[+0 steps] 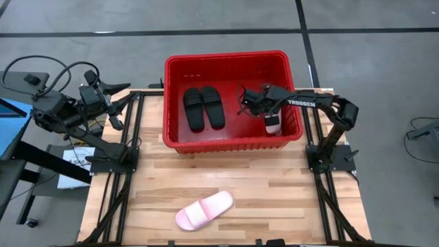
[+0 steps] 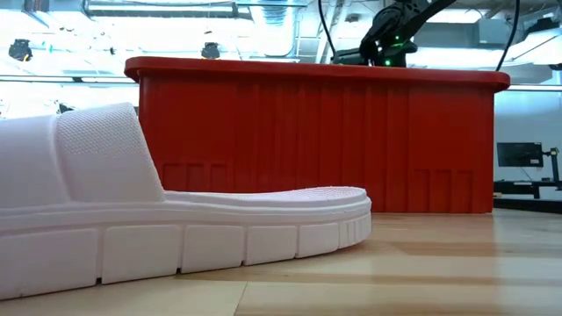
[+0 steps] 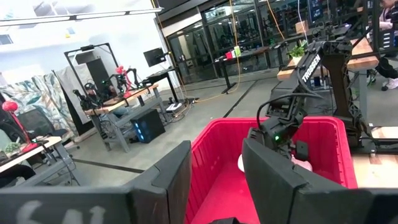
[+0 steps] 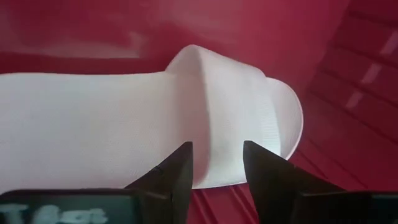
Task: Pick and place slides into bin
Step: Put the right pink slide into the basket
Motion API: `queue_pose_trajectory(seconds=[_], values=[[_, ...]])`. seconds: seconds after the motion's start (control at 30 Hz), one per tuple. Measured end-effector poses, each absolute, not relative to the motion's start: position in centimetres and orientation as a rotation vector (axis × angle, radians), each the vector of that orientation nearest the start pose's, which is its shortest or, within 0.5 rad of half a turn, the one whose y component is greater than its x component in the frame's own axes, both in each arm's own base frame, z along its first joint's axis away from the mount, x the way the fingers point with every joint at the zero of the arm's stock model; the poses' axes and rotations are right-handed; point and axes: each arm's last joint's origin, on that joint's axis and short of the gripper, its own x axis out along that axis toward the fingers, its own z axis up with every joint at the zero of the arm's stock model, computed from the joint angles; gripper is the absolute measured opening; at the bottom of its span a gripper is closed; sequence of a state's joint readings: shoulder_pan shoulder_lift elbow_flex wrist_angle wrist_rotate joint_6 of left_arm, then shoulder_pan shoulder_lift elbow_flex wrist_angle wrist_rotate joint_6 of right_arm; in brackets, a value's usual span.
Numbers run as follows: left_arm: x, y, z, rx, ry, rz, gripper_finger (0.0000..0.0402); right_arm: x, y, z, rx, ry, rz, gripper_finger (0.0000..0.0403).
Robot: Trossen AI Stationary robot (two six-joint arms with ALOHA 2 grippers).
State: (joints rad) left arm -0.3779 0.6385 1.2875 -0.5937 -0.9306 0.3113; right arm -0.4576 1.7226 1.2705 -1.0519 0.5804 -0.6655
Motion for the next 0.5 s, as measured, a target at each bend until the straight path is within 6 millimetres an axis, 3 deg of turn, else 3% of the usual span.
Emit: queue_pose_trajectory(seconds=[0.5], values=[[5.7,0.2,46.1,0.269,0.042,0.555,0.0136,26.8,-17.3,22.0,-0.558,1.742,-0.278,0.0129]])
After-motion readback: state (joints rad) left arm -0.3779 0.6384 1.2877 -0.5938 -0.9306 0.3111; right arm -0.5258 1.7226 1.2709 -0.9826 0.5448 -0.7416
